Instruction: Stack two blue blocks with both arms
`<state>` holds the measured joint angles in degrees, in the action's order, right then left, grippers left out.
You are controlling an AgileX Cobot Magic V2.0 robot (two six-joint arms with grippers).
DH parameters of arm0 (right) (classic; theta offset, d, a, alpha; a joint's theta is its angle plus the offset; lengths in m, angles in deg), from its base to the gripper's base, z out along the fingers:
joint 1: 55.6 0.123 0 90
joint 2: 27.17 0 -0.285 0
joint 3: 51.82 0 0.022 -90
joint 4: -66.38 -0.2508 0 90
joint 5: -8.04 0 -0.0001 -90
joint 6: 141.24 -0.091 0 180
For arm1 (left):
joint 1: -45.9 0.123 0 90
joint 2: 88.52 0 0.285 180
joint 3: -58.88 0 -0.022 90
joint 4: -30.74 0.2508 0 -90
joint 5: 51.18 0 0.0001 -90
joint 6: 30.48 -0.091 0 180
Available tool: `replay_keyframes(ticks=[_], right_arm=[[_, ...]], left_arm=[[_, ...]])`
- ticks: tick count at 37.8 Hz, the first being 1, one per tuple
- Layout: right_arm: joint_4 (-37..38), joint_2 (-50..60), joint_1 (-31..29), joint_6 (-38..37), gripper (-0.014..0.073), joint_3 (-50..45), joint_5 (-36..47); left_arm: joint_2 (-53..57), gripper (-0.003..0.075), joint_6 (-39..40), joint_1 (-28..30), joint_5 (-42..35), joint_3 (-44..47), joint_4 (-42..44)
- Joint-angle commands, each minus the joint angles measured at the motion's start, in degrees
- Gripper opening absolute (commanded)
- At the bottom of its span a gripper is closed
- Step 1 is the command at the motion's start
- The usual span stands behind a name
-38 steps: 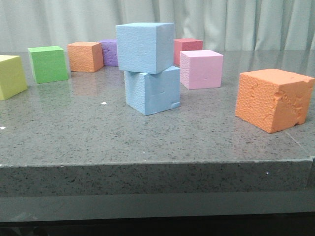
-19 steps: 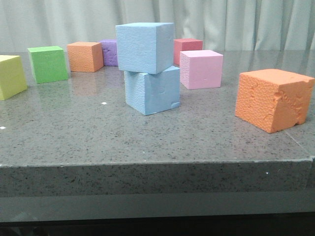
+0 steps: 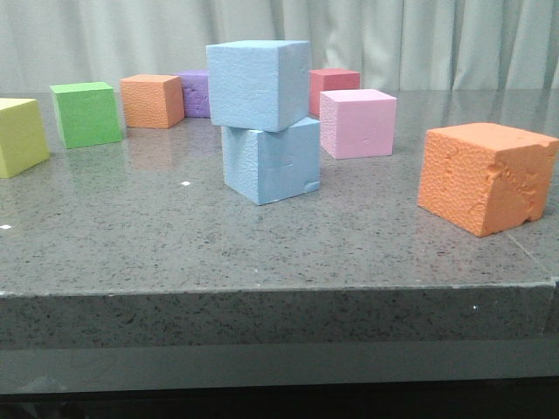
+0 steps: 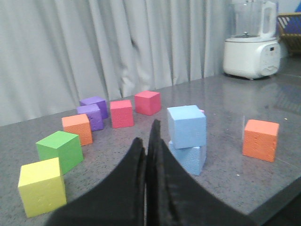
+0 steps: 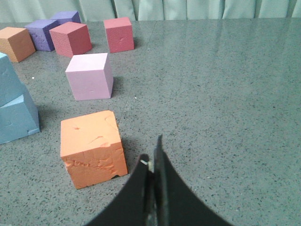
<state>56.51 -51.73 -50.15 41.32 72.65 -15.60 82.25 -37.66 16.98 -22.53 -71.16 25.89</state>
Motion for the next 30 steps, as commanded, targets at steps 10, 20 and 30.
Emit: replay_keyframes(ticks=[10, 20, 30], right_arm=[[-0.22, -0.65, -0.31, 0.45, -0.0067, 1.35, 4.35], [-0.22, -0.65, -0.31, 0.45, -0.0067, 1.35, 4.35], [-0.22, -0.65, -0.31, 0.45, -0.0067, 1.35, 4.35]], left_arm=[[2.84, -0.0020, 4.04, 16.31, -7.97, 9.72, 0.82], [2.84, -0.0020, 4.04, 26.68, -17.01, 19.08, 0.82], [2.84, -0.0020, 4.04, 28.48, -23.85, 26.13, 0.82]])
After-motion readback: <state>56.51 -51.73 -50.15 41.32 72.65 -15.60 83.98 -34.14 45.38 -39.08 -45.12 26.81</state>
